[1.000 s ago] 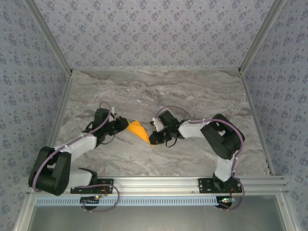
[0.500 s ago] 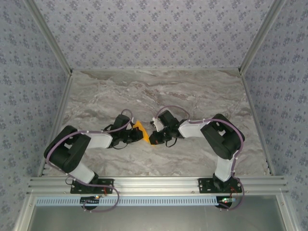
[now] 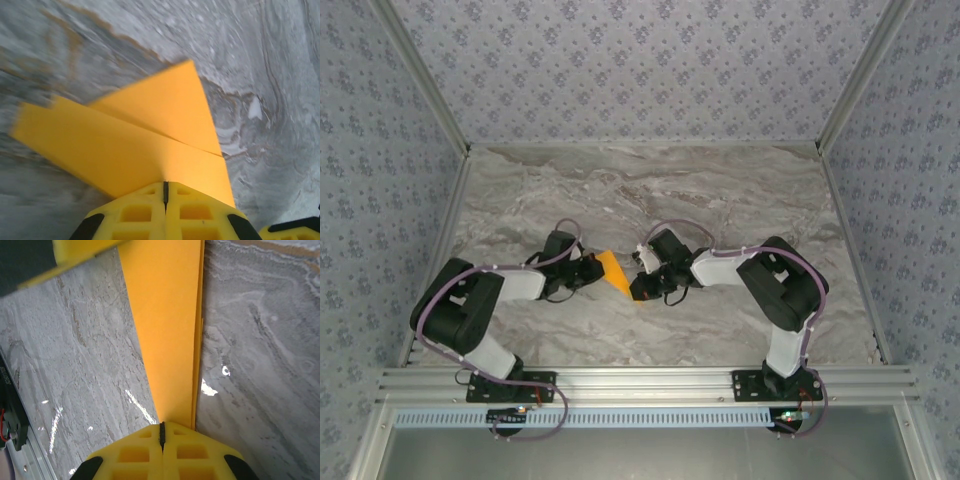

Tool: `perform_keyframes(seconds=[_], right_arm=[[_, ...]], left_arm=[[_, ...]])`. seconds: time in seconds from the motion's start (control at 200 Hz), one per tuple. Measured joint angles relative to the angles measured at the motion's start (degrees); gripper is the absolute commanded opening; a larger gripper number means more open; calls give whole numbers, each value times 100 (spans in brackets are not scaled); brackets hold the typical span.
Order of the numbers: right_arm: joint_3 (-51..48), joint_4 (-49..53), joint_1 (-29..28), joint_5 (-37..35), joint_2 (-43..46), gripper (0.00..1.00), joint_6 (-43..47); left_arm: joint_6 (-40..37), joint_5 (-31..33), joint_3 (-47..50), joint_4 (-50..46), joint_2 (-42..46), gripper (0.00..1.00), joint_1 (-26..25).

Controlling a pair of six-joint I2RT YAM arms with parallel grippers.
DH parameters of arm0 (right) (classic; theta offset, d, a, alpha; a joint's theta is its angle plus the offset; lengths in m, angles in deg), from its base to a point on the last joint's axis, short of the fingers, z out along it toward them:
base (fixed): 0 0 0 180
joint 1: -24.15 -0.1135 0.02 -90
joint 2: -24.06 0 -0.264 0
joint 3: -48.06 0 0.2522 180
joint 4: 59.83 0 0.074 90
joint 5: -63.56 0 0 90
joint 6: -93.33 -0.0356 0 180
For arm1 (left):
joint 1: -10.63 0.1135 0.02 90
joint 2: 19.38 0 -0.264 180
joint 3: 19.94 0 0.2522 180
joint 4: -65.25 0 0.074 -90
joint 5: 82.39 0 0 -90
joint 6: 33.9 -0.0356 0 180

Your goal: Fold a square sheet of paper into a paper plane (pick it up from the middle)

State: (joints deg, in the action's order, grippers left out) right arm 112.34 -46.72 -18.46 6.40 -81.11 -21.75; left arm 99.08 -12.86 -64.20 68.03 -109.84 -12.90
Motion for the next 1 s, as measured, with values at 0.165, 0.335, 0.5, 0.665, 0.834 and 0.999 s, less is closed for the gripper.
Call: perform_keyframes(seconds=[0.165, 0.335, 0.5, 0.665, 0.834, 0.999], right_arm=[[0, 2, 0, -2, 0, 0, 2], [4, 20, 0, 0, 0, 0, 0], [17, 37, 0, 0, 2, 0, 2], [63, 138, 0, 0, 0, 0, 2], [118, 238, 0, -2, -15, 0, 2], [118, 260, 0, 0, -15, 0, 2]], left_arm=[[-144, -164, 2, -39, -9, 4, 767], [-280, -286, -48, -199, -2, 4, 1294], [-332, -179, -85, -590, 389, 5, 1373], [-299, -15, -63, -748, 1303, 5, 920], [-186, 28, 33, -627, 1602, 5, 205], [-131, -31, 31, -404, 997, 4, -256]])
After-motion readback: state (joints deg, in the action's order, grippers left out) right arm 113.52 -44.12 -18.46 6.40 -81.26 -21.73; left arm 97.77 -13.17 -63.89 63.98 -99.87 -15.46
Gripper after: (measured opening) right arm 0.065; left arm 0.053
